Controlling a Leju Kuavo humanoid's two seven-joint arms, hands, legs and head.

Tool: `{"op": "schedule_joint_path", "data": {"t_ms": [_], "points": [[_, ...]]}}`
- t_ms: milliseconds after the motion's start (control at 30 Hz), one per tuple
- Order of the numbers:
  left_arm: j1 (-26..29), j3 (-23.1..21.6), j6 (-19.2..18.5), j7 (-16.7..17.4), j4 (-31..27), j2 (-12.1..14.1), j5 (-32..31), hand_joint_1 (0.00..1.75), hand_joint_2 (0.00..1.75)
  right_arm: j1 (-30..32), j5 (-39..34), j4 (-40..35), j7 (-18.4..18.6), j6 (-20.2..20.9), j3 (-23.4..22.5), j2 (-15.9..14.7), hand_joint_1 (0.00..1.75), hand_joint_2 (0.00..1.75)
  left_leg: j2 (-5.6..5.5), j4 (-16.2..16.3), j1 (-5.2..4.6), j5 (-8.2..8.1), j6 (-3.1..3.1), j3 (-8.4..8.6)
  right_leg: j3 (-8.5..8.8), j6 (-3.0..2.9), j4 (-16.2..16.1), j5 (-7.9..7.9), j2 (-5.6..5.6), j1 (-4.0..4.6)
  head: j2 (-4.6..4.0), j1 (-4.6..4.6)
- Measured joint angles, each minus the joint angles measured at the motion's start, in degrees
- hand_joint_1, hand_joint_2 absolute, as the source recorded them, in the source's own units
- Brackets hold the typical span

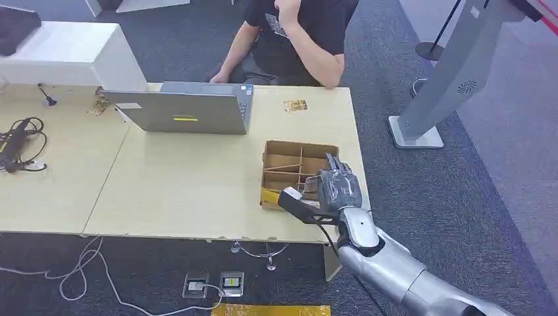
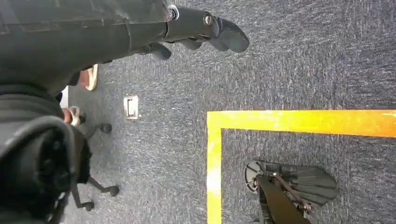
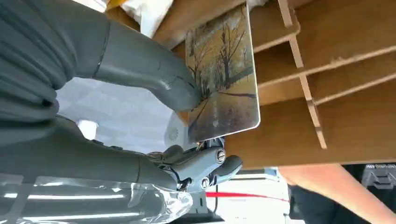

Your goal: Pass the card to the sensor for recognition and then transmit it.

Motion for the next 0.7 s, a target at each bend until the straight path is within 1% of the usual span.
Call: {"op": "schedule_joint_path", "data": {"t_ms": [67,133,233,333,500,700], "points": [[0.0,0.0,0.0,0.0,0.0,0.0,-0.2,0.00,0.00,-0.1,2.3,-0.9,0.8,-1.4,-0.6,-0.1,1.75,1.75,0.00,0.0,0.00,0.00,0.00,0.00,0.00,0.00,0.0,0.00,0.00,0.00,0.00,0.00],[0.0,0.0,0.1,0.0,0.0,0.0,-0.4,0.00,0.00,-0.5,5.0,-2.6,2.4,-3.1,-1.5,-0.6,1.75,1.75,0.00,0.0,0.00,0.00,0.00,0.00,0.00,0.00,0.0,0.00,0.00,0.00,0.00,0.00],[0.0,0.0,0.2,0.0,0.0,0.0,-0.8,0.00,0.00,-2.7,8.4,-6.0,4.9,-3.0,-3.3,-1.9,1.75,1.75,0.01,0.0,-0.01,0.01,0.00,0.01,0.00,0.01,0.0,0.02,0.01,0.00,0.00,-0.02],[0.0,0.0,0.2,0.0,0.0,0.0,-1.0,0.00,0.00,-5.2,10.6,-9.5,6.1,-3.1,-4.8,-3.3,1.75,1.75,0.00,0.0,-0.01,0.01,0.00,0.02,0.01,0.01,0.0,0.02,0.00,-0.01,0.00,0.00],[0.0,0.0,0.2,0.0,0.0,0.0,-1.3,0.00,0.00,-7.0,12.1,-14.5,6.6,-3.8,-7.0,-5.2,1.75,1.75,0.01,0.0,0.00,0.01,0.01,0.03,0.01,0.01,0.0,0.03,0.01,0.00,0.00,0.00],[0.0,0.0,0.2,0.0,0.0,-0.1,-1.4,0.00,0.00,-7.1,12.4,-17.4,6.6,-4.0,-8.0,-6.3,1.75,1.75,0.01,0.0,0.00,0.01,0.00,0.02,0.00,0.01,0.0,0.02,0.02,0.00,0.00,-0.02]]}}
